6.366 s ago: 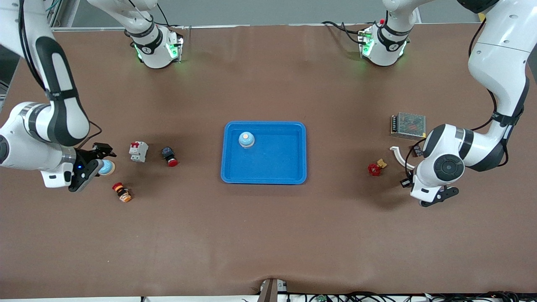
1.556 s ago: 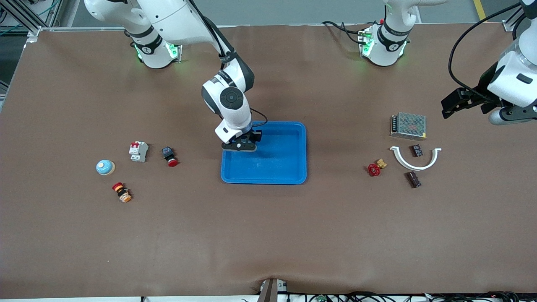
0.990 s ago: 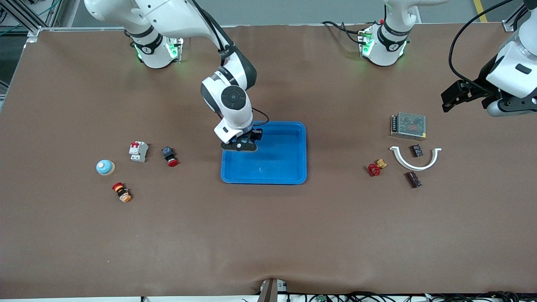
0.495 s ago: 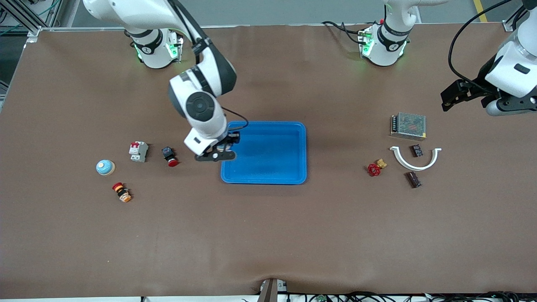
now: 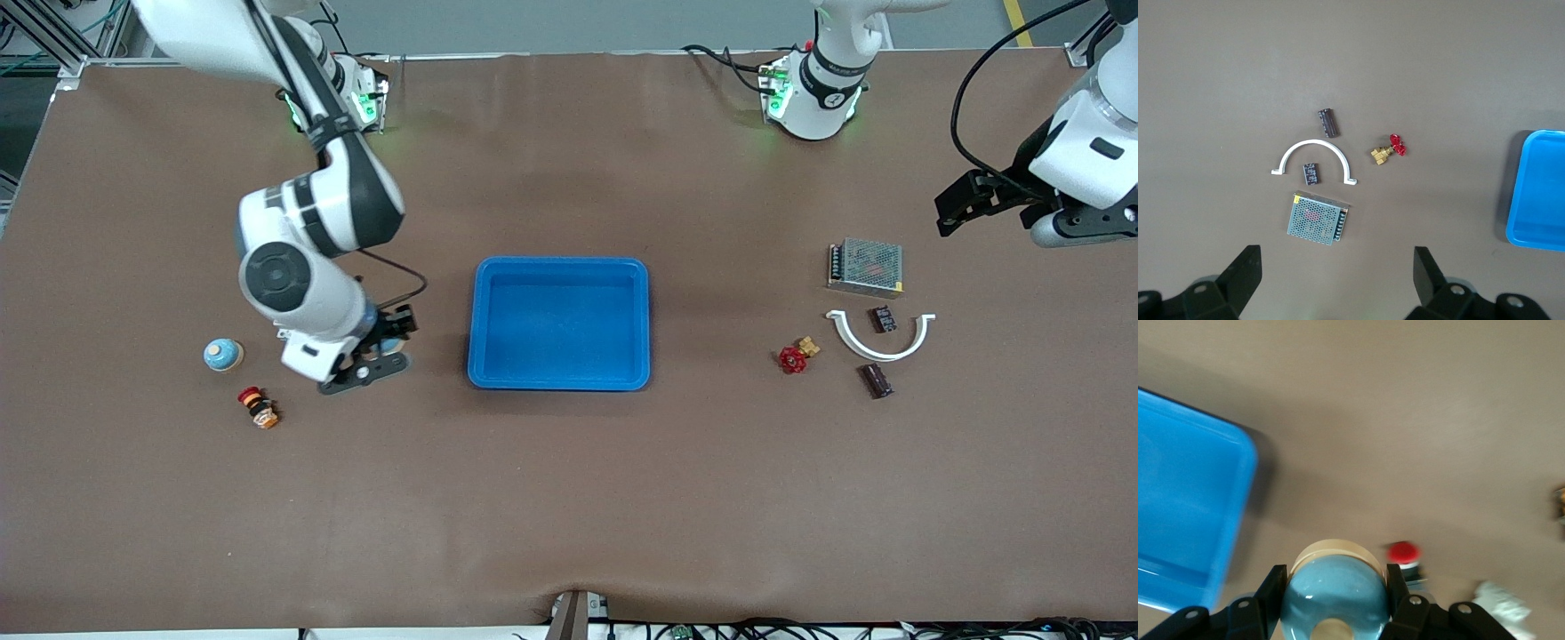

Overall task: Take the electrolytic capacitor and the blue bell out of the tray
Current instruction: 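Carry the bell with the right gripper toward the red buttons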

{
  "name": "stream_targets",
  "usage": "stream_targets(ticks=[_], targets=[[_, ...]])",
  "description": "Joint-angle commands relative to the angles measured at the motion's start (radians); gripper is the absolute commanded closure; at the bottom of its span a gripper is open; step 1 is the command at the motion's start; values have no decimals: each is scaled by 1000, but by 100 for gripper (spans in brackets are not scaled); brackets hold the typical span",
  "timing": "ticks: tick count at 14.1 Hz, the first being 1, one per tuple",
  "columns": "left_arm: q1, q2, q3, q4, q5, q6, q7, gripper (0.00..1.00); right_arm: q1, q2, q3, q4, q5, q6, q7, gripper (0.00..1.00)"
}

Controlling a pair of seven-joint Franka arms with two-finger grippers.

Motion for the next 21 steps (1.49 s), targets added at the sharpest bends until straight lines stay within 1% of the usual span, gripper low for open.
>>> stream_targets(ticks=[1, 4, 7, 10, 12, 14, 17, 21], targets=[[-2, -10, 8, -7, -12, -1, 22, 0, -73, 3, 17, 14, -19, 20, -138, 53], [-4, -5, 6, -7, -6, -1, 22, 0, -149, 30, 19, 6, -20, 83, -319, 53], [-4, -5, 3, -7, -6, -1, 22, 0, -192, 70, 19, 1, -20, 135, -459, 53], [-1, -2, 2, -7, -8, -1, 22, 0, -215, 80, 19, -61, -20, 244, -574, 53], [-4, 4, 2, -7, -8, -1, 22, 0, -230, 90, 19, -100, -19, 307, -614, 53], [-4, 4, 2, -7, -11, -1, 23, 0, -241, 112, 19, -112, -19, 343, -663, 53], [-4, 3, 2, -11, -18, -1, 23, 0, -259, 139, 20, -114, -16, 369, -726, 53], [-4, -5, 0, -14, -17, -3, 23, 0, -262, 161, 20, -123, -14, 379, -740, 53]])
